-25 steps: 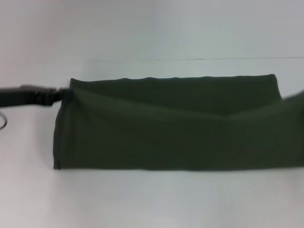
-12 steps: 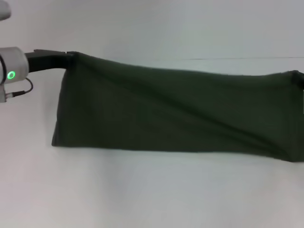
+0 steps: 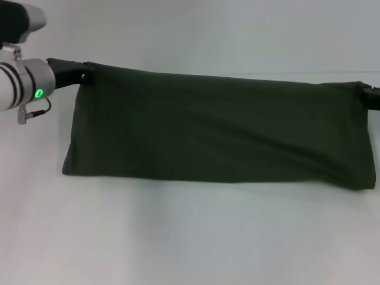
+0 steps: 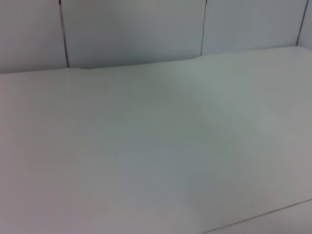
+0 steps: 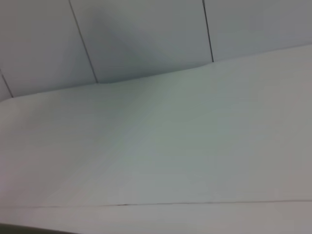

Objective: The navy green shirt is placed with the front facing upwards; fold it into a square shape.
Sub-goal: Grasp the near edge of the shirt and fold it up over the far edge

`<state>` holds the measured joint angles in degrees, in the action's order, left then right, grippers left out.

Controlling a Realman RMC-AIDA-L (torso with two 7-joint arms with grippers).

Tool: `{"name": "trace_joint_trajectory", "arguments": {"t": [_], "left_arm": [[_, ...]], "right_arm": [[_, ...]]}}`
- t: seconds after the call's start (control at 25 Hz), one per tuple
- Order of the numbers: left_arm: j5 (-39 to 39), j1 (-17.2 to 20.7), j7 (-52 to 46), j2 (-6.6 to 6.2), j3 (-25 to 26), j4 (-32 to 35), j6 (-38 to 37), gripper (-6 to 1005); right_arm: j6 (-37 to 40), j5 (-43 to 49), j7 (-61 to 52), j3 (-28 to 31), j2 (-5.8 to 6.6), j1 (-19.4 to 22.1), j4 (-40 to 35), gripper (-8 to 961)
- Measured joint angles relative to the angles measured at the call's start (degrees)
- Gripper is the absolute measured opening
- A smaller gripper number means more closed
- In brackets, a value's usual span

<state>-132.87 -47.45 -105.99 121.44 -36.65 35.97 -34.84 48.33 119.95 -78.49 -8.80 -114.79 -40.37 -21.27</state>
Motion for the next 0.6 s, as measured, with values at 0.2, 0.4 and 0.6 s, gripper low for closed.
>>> {"name": "trace_joint_trajectory", "arguments": {"t": [0.2,0.4,0.6], "left_arm": [[0.0,-1.01,0.52,0.18,-2.23,-1.89,4.69,5],[0.0,-1.41,1.1,0.26,-2.39,-2.22,5.94,4],[0.0,-1.43,1.13,0.29,-2.19,-2.22,6.06,4]], "right_arm": [[-3.05,-0.08,0.59,-0.66,-0.57,-1.6,0.33,113],[-4.79,-0.09,1.09,-1.37,-0.98,-2.56,0.54,116],[-5.26,-0.08,1.31,-1.4,-1.04,-3.08,0.61,120]]}}
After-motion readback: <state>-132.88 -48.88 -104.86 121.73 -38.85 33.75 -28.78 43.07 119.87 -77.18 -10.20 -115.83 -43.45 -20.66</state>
